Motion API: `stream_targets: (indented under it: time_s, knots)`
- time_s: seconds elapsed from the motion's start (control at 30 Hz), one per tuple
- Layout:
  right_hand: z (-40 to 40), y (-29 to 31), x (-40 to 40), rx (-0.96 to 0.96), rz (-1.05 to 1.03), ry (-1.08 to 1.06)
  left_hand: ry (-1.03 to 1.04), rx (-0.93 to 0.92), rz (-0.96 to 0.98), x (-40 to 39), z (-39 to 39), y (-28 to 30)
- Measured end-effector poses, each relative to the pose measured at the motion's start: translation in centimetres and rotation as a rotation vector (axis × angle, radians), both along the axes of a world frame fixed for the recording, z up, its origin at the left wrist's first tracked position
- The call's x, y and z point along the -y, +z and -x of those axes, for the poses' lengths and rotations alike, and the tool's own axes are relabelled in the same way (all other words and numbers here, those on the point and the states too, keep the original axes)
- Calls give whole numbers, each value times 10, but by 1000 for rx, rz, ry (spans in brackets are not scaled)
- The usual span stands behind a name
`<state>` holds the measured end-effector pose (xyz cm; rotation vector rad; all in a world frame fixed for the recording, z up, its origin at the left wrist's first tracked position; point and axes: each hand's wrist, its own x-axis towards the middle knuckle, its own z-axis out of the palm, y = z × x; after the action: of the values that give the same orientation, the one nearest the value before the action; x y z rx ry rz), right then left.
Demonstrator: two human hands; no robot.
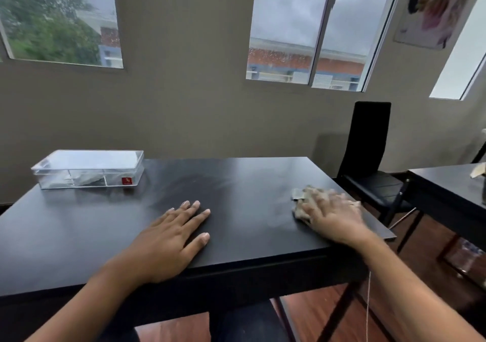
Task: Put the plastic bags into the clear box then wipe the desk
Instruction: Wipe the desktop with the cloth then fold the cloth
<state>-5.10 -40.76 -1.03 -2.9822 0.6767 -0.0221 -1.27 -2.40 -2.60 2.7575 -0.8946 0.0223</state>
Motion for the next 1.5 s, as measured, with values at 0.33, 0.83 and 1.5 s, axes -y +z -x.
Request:
stream_targets:
  time_s: [0.33, 0.83, 1.5]
  knots:
    - [-3, -3, -77, -65, -156, 520, -27, -3, 60, -17, -12, 9]
    - [-155, -2, -181, -34, -99, 638, 293, 40, 149, -74, -23, 4]
    - [-207, -8, -214, 91, -150, 594, 380, 174, 218, -107, -27, -4]
